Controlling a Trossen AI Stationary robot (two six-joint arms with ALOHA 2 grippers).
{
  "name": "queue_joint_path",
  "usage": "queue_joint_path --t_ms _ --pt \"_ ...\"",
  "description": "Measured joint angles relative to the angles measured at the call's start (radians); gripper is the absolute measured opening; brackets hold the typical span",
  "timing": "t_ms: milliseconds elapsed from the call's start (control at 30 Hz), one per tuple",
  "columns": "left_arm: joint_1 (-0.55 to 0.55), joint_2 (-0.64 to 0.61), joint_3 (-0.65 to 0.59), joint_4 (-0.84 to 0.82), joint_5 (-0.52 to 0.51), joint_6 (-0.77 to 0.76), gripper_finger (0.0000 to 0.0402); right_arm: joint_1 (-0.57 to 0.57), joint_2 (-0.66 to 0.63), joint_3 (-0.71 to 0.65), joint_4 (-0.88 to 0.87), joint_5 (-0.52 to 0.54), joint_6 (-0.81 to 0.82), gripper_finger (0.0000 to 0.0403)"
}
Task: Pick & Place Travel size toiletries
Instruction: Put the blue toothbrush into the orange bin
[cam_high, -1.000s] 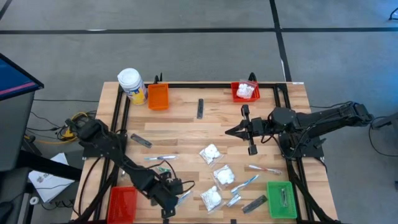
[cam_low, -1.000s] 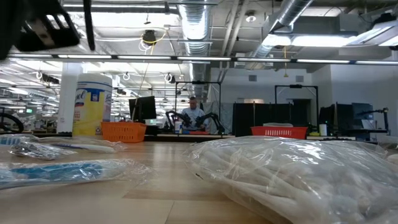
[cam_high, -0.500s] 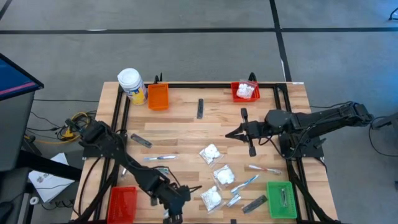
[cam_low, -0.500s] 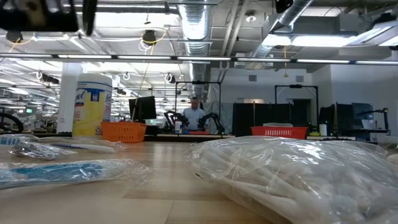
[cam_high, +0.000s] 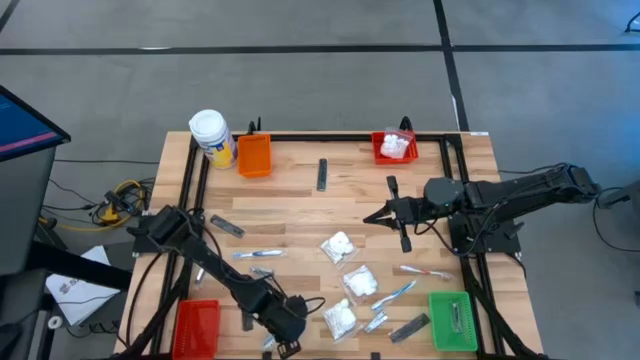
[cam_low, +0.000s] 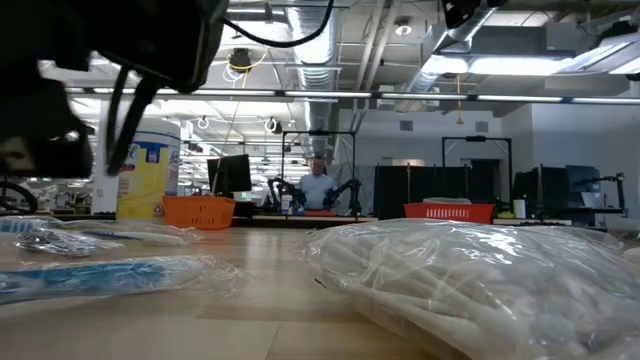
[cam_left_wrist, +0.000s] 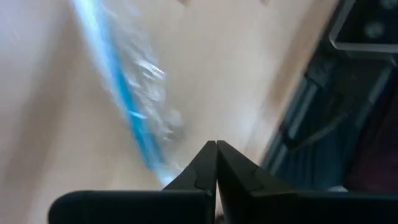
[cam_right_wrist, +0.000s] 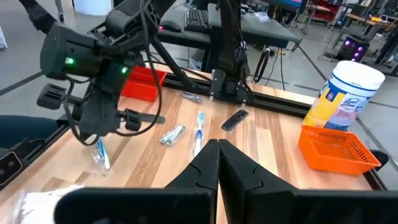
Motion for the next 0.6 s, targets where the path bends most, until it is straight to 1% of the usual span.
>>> queue_joint_path --t_ms 67,100,267,400,600 --pt "0.004 -0.009 0.002 -0.026 -0.031 0.005 0.0001 0.000 0.000 0.000 -0.006 0.000 -0.001 0.0001" --pt "0.005 -0.016 0.002 -0.073 -0.046 0.006 0.0001 0.000 0.000 0.000 -0.009 0.000 -0.002 0.0001" --pt "0.012 -0.021 0.000 -0.243 -0.061 0.004 0.0001 0.000 0.000 0.000 -0.013 0.000 -0.016 0.0001" --pt "0.012 -0.041 0.000 -0.276 -0.094 0.001 0.0001 0.000 0.000 0.000 -0.014 0.000 -0.016 0.0001" --pt "-0.009 -0.120 0.003 -0.273 -0.216 -0.026 0.0001 0.000 0.000 0.000 -0.018 0.000 -0.002 0.0001"
